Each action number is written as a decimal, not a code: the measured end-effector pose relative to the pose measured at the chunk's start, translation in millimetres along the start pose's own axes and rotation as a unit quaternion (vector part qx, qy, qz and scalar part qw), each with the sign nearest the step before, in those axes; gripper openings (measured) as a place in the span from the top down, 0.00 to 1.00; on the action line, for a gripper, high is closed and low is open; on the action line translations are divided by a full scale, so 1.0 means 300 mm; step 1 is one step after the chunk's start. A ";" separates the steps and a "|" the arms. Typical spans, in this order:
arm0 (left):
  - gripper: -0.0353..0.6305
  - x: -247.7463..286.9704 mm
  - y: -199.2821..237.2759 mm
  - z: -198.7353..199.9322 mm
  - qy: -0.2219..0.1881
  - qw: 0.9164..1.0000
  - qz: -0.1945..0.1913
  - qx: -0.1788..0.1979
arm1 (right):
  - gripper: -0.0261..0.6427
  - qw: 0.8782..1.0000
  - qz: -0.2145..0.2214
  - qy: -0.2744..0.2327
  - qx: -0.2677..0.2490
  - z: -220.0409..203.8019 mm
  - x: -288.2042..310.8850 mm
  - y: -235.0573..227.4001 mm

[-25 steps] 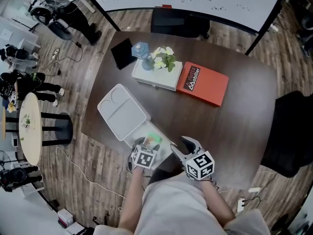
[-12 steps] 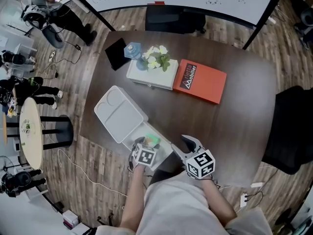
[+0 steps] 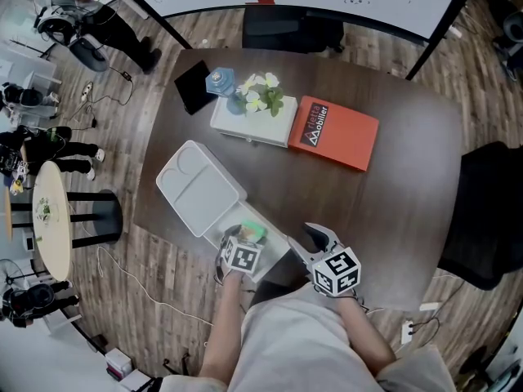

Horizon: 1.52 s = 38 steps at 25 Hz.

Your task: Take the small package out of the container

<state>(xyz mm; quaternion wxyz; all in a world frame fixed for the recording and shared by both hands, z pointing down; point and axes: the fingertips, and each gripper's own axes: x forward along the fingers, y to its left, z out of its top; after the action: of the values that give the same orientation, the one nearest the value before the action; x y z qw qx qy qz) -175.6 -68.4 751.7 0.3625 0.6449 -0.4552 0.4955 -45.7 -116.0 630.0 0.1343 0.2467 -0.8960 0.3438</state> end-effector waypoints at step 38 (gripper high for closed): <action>0.45 -0.142 0.019 0.051 -0.063 0.998 0.008 0.010 | 0.72 1.000 -0.018 -0.008 -0.009 0.002 -0.048 0.023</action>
<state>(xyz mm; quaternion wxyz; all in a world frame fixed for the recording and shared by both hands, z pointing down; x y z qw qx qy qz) -180.4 -74.6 706.7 0.3226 0.6748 -0.4769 0.4617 -37.2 -107.1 619.9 0.1352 0.2642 -0.8956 0.3313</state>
